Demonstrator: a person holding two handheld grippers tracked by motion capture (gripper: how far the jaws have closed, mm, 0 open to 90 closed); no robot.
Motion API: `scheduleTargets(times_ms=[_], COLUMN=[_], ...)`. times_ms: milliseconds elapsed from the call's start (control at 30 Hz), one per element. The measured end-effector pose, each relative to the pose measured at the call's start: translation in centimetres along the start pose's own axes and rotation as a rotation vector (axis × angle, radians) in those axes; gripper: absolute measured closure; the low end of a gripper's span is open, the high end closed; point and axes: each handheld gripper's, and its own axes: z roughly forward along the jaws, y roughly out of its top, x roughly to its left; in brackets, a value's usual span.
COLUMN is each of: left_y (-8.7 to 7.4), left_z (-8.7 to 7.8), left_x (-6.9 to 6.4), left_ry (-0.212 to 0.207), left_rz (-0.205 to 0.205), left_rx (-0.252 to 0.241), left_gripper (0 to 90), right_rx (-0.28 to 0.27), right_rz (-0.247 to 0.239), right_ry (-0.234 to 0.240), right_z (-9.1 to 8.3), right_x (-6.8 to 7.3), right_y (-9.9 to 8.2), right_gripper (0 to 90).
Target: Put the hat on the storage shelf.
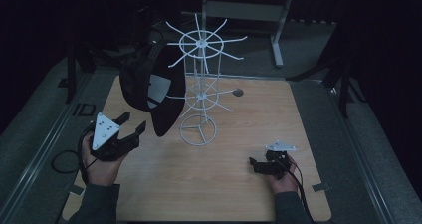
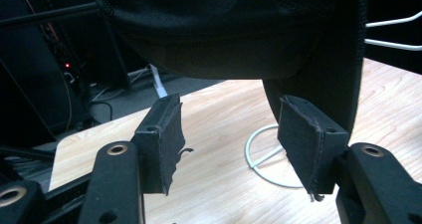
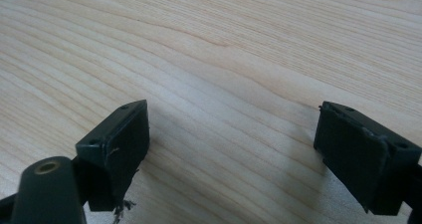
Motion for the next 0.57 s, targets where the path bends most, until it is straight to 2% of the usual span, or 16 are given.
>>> scheduleTargets(times_ms=[300, 567], left_y=[-0.7, -1.5], left_z=[0.1, 0.5], left_x=[0.1, 0.0], left_ry=[-0.031, -0.075], left_rz=[-0.034, -0.074], left_rx=[0.005, 0.014], left_gripper=[40.9, 40.5], right_rx=[0.001, 0.001], right_rz=[0.002, 0.000], right_ry=[0.001, 0.002], right_z=[0.0, 0.0], right_x=[0.0, 0.0], right_y=[0.0, 0.0], right_gripper=[13.9, 13.9])
